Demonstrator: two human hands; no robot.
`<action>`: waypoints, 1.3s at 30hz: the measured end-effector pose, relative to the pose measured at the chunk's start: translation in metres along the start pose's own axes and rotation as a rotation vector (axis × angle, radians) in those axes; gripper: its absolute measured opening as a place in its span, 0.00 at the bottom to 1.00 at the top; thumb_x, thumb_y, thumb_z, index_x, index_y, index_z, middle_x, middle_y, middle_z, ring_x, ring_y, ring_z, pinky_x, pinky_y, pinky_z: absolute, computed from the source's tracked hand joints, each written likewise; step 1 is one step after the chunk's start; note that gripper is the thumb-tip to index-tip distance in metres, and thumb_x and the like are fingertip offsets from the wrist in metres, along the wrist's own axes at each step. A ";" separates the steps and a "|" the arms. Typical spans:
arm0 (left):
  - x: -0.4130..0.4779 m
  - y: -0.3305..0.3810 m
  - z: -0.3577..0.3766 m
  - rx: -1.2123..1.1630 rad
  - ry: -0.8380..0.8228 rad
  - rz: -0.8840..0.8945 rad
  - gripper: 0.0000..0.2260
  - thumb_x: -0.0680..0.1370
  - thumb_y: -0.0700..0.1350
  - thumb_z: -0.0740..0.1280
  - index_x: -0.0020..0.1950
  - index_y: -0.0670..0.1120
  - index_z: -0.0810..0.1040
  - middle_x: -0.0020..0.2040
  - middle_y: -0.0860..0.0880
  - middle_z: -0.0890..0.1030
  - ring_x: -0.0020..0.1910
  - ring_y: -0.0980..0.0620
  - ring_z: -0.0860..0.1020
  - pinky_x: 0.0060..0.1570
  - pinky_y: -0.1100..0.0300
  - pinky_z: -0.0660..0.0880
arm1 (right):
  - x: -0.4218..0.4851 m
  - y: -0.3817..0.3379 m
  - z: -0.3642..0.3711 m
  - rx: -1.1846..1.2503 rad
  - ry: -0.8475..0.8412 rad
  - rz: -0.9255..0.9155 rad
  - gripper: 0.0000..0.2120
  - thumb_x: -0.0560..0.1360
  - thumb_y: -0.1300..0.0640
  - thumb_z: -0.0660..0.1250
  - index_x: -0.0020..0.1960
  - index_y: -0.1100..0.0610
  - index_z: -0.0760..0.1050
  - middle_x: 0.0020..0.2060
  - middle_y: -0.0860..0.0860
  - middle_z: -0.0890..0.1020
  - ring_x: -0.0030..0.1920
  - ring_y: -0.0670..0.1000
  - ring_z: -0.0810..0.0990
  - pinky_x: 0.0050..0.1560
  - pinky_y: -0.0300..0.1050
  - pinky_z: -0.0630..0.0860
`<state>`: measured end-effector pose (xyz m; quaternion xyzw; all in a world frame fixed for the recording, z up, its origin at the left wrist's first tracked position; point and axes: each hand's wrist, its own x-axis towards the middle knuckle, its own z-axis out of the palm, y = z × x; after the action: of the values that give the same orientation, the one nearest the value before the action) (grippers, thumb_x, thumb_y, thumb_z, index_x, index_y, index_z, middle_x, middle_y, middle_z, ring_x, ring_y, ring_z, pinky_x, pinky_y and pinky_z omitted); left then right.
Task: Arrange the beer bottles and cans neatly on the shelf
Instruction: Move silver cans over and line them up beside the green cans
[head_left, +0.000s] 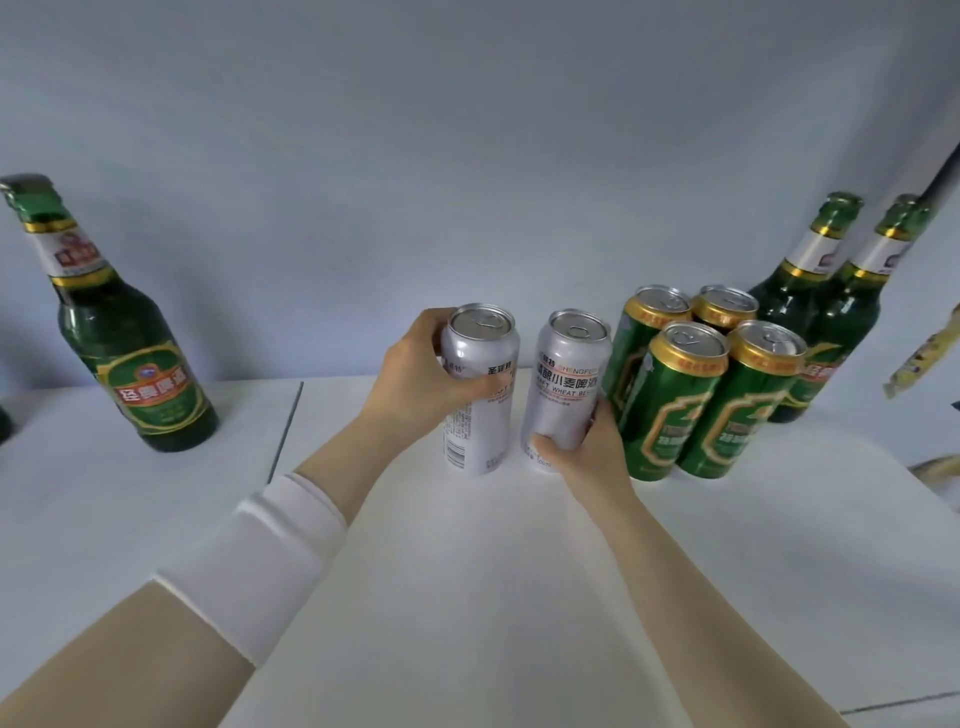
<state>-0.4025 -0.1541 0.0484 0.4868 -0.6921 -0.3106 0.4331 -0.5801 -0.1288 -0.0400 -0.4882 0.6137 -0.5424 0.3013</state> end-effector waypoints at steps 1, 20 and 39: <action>0.003 -0.001 0.004 0.008 -0.001 -0.009 0.29 0.63 0.47 0.77 0.61 0.50 0.71 0.53 0.56 0.77 0.53 0.56 0.76 0.43 0.77 0.71 | 0.004 0.002 0.000 -0.034 0.006 -0.002 0.34 0.58 0.56 0.72 0.62 0.58 0.67 0.57 0.55 0.77 0.57 0.54 0.77 0.52 0.42 0.73; 0.042 0.027 0.000 0.481 -0.155 0.071 0.32 0.66 0.52 0.75 0.66 0.46 0.70 0.62 0.47 0.73 0.62 0.49 0.71 0.54 0.59 0.71 | -0.004 0.000 0.062 -0.131 0.684 0.090 0.34 0.63 0.65 0.75 0.66 0.67 0.65 0.57 0.65 0.70 0.61 0.65 0.67 0.62 0.50 0.60; 0.063 0.029 0.010 0.477 -0.259 0.092 0.31 0.67 0.48 0.75 0.67 0.46 0.68 0.63 0.46 0.72 0.61 0.50 0.72 0.51 0.65 0.64 | 0.013 0.008 0.062 -0.162 0.701 0.069 0.30 0.72 0.67 0.65 0.72 0.64 0.58 0.67 0.63 0.67 0.70 0.61 0.63 0.68 0.44 0.56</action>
<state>-0.4332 -0.2037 0.0877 0.4993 -0.8167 -0.1782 0.2278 -0.5308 -0.1646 -0.0597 -0.2738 0.7368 -0.6160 0.0513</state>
